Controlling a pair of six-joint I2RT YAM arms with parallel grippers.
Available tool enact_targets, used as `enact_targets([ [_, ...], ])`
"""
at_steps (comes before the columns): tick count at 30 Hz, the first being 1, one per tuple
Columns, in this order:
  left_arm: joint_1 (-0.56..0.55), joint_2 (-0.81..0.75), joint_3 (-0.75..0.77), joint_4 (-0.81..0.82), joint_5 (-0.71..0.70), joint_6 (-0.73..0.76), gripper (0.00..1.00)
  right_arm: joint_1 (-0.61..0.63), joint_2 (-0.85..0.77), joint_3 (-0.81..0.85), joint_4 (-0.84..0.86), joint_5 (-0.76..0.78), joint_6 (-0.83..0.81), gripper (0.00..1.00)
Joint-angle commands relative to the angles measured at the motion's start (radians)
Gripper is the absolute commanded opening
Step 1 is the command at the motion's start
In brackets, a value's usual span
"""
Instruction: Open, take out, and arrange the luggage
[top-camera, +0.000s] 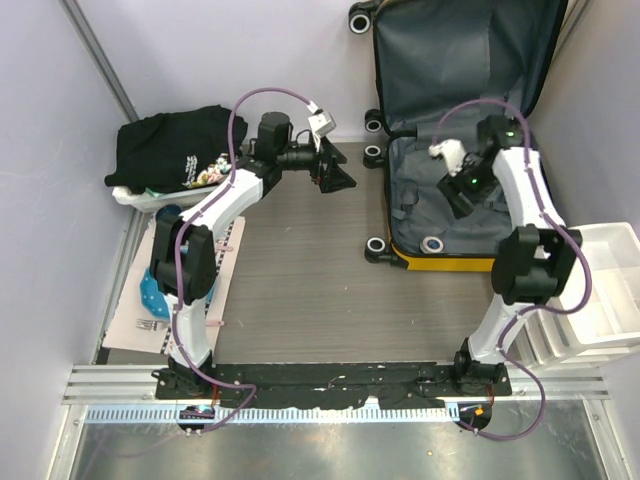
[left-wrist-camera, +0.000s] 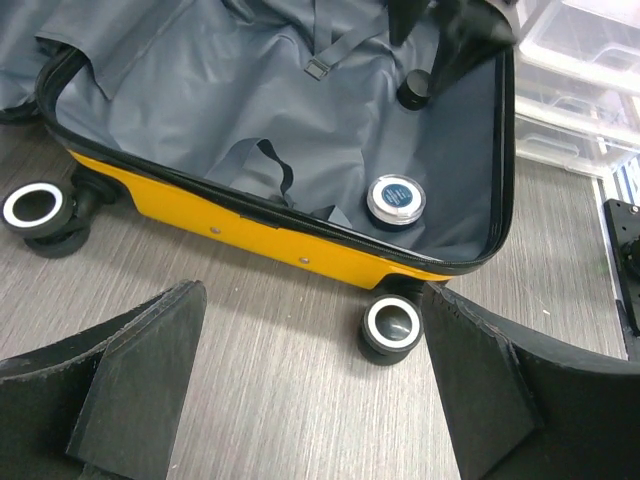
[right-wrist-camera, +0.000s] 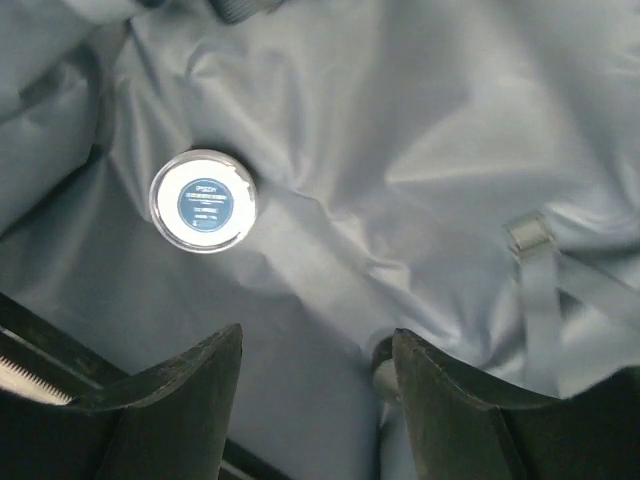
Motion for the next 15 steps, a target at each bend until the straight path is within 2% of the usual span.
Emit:
enact_targets([
  [1, 0.020, 0.016, 0.031, 0.069, 0.021, -0.034, 0.93, 0.043, 0.071, -0.072, 0.018, 0.056, -0.212, 0.67],
  [5, 0.039, 0.045, 0.057, 0.053, 0.022, -0.026, 0.93, 0.046, 0.090, -0.192, 0.094, 0.050, -0.289, 0.66],
  [11, 0.065, 0.073, 0.098, 0.041, 0.021, -0.045, 0.92, 0.107, 0.114, -0.264, 0.116, 0.002, -0.254, 0.66],
  [15, 0.077, 0.088, 0.107, 0.042, 0.027, -0.048, 0.92, 0.168, 0.111, -0.317, 0.153, -0.001, -0.208, 0.79],
])
